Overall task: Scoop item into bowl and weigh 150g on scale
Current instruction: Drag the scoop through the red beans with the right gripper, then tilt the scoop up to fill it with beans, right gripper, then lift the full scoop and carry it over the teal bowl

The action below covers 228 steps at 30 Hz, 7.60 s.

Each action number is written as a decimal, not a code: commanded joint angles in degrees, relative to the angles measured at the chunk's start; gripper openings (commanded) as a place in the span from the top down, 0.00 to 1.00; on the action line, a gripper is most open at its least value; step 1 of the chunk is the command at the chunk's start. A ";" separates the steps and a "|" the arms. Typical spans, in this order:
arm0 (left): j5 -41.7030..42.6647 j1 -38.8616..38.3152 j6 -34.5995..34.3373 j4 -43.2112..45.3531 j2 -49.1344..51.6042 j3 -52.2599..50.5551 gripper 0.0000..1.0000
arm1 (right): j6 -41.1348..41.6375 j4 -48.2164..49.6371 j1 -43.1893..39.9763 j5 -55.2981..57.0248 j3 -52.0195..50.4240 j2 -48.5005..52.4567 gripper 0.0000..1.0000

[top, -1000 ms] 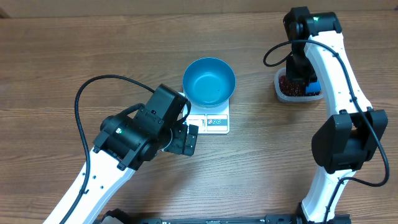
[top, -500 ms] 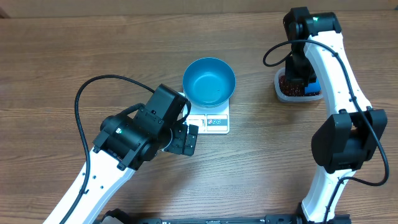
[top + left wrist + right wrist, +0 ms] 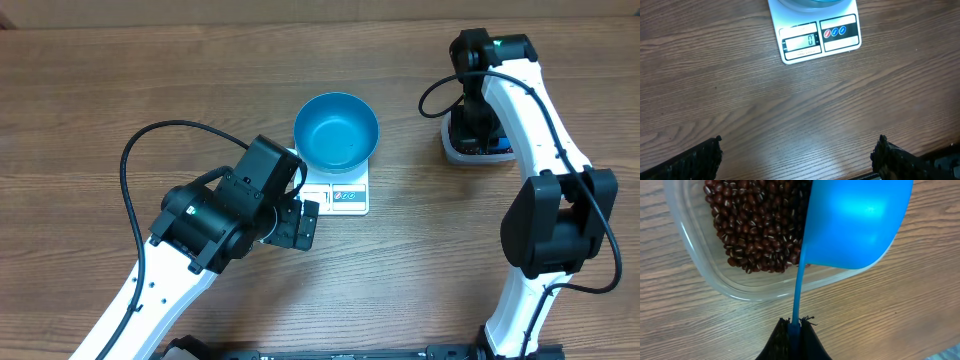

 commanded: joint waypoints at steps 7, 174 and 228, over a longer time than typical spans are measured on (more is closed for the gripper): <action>0.07 -0.22 -0.57 0.04 -0.42 0.02 0.00 | -2.01 0.28 -0.17 -6.88 -0.15 0.52 0.96; 0.07 -0.22 -0.57 0.04 -0.33 0.02 0.00 | -41.48 -3.74 -36.59 -70.95 -6.97 4.15 0.96; 0.04 -0.22 -0.57 0.04 -0.33 0.02 0.00 | -55.32 -5.70 -17.88 -95.10 2.19 4.13 0.96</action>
